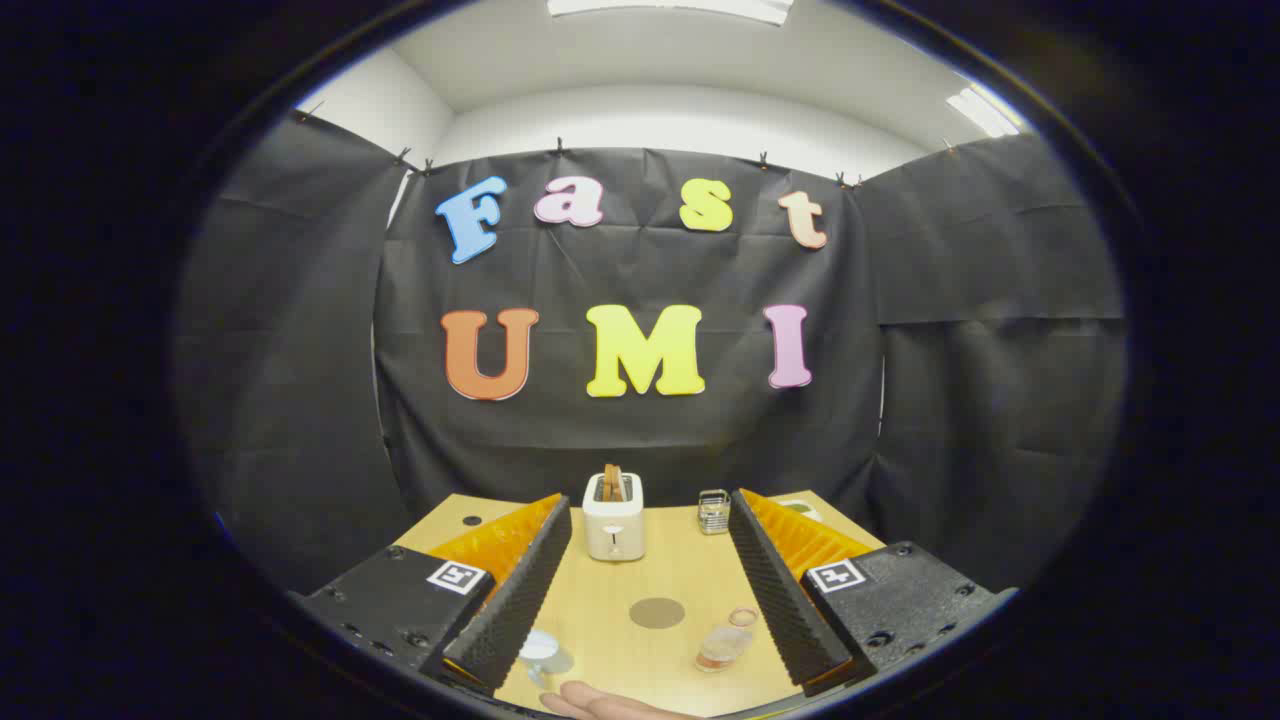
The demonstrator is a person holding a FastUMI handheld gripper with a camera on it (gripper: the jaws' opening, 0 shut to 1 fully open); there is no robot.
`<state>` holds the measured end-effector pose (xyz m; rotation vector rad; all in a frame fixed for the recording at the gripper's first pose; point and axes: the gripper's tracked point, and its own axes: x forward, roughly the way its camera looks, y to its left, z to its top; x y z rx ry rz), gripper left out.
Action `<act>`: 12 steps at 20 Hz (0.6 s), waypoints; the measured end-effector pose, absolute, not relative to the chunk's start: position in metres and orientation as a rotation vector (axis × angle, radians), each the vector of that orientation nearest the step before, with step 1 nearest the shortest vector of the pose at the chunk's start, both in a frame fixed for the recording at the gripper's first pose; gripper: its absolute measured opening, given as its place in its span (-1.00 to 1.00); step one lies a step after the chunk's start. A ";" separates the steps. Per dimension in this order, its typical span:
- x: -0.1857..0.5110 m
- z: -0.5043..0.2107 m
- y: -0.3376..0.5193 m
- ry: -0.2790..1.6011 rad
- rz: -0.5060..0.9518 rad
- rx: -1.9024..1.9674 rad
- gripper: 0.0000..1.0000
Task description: Take the bottle from table, then pour the juice into the cup, finally place the bottle on the coaster
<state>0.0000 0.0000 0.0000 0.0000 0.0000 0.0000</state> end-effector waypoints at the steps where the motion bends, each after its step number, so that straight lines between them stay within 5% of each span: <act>1: -0.001 -0.001 0.000 0.002 0.000 -0.003 1.00; 12: -0.016 0.004 -0.004 -0.059 -0.019 -0.033 1.00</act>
